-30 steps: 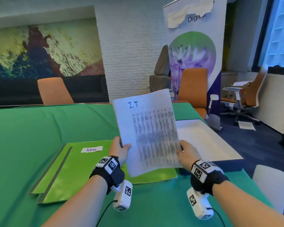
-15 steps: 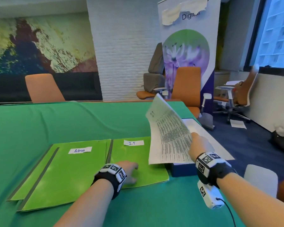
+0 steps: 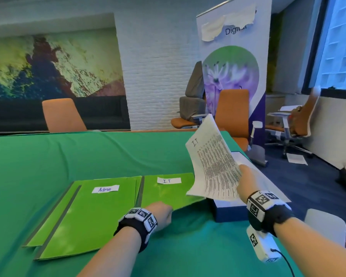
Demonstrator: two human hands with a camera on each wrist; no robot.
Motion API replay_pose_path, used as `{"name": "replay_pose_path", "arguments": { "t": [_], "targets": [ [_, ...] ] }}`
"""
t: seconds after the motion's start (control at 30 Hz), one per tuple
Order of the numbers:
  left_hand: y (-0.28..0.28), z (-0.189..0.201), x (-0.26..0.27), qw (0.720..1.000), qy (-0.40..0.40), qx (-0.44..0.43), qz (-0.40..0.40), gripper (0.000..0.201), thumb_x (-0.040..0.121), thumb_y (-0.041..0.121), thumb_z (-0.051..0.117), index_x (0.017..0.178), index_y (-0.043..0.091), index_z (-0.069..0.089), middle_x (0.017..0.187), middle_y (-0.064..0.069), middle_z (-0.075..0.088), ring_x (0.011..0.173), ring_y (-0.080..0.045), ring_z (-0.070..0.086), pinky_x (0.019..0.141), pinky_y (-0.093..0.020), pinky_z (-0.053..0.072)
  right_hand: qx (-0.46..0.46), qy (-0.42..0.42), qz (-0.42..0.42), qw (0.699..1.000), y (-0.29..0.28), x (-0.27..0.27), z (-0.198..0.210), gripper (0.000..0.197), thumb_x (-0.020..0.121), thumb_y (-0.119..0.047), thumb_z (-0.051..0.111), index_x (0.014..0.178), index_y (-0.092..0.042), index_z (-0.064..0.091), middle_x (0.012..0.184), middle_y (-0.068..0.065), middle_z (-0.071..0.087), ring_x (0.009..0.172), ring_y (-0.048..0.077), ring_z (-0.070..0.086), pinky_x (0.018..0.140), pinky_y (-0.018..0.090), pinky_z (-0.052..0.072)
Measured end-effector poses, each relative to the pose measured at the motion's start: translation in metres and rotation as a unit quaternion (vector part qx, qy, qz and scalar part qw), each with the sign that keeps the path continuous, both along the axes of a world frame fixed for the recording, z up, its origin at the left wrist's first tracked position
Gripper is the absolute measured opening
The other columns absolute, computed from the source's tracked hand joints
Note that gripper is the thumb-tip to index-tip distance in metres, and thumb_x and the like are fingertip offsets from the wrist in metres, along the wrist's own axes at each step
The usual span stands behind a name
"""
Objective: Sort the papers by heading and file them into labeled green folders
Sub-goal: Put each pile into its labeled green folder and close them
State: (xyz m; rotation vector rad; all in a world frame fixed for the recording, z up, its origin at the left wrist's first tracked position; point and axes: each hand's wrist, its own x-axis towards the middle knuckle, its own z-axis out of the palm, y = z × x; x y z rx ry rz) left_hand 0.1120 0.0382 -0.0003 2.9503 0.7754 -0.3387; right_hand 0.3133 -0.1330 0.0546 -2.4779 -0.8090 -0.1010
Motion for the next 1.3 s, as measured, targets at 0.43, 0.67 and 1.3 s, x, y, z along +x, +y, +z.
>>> {"name": "replay_pose_path", "arguments": {
  "t": [0.43,0.67,1.3],
  "targets": [
    [0.043,0.035,-0.054,0.876,-0.368,-0.205,0.233,0.018,0.1,0.022,0.037,0.089,0.01,0.046,0.073,0.0,0.038,0.065,-0.017,0.04,0.076,-0.04,0.05,0.17,0.177,0.019,0.969,0.021,-0.021,0.018,0.028,0.09,0.004,0.043,0.109,-0.009,0.059,0.108,0.017,0.063,0.086,0.033,0.062,0.066,0.036,0.057],
    [0.071,0.048,-0.101,0.768,-0.466,-0.345,0.273,0.013,0.098,0.016,0.043,0.092,0.023,0.053,0.101,-0.008,0.061,0.088,-0.025,0.063,0.081,-0.043,0.056,0.031,0.206,0.029,0.978,0.08,-0.053,-0.037,0.017,0.085,-0.001,0.053,0.094,-0.005,0.067,0.09,0.011,0.067,0.078,0.028,0.061,0.075,0.032,0.055],
    [0.066,0.024,-0.094,0.692,-0.514,-0.404,0.305,0.021,0.093,0.0,0.039,0.112,0.007,0.046,0.114,-0.007,0.051,0.112,-0.037,0.047,0.094,-0.066,0.037,-0.111,0.249,0.074,0.959,0.104,-0.067,-0.068,0.022,0.093,-0.008,0.048,0.071,-0.009,0.049,0.08,0.001,0.061,0.077,0.016,0.066,0.063,0.021,0.054]
  ]
}}
